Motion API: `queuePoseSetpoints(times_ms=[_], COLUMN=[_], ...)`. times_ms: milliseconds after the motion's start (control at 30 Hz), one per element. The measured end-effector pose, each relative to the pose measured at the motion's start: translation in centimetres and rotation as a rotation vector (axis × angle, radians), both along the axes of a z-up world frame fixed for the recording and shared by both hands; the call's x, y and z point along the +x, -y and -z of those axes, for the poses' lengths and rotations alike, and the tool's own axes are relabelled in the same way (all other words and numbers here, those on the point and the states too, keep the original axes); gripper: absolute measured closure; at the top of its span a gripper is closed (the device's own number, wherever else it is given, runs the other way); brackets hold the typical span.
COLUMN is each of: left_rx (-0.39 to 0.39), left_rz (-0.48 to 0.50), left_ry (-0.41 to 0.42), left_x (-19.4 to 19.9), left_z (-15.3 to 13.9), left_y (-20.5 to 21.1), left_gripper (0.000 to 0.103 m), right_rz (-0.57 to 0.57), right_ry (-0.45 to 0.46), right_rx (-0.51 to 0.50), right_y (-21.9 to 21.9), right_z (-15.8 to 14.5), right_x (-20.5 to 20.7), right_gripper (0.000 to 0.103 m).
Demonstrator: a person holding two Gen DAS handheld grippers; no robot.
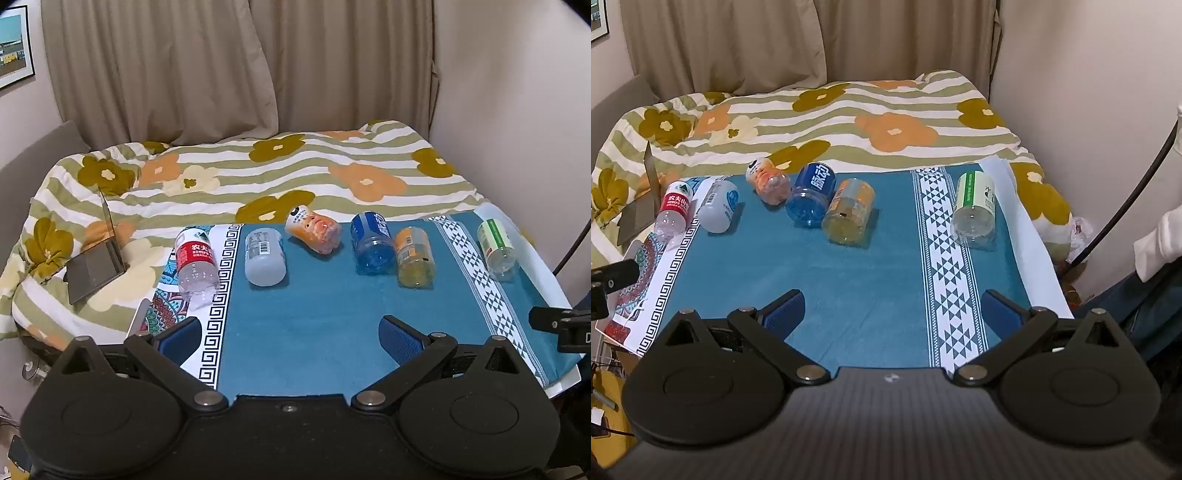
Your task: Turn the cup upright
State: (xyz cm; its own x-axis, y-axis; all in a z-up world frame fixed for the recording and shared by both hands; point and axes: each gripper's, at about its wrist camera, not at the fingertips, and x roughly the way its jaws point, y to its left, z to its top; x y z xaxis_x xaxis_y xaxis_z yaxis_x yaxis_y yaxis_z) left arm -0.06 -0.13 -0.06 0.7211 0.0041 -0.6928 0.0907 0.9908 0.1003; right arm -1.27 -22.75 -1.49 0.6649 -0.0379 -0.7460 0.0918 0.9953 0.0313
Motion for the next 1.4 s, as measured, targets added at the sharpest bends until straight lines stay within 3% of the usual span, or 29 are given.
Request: queuePoseSetpoints(times_ms=[100, 1400], left_rx=[-0.029, -0.029], left_rz=[-0.004, 0.002], left_ry=[0.008, 0.001], left_x=[-0.1, -0.5], left_z=[-0.1, -0.2], left_y=[-0.2, -0.4], left_gripper=[0.0, 0.0], right_rz=[0.001, 0.013], right_ry=[-0.002, -0.019], right_rx=[-0.003, -0.006], right_y=[-0.2, -0.4], right_z=[0.0, 0.1], right_x=[0.1, -0.6], right_gripper=[0.0, 0.0])
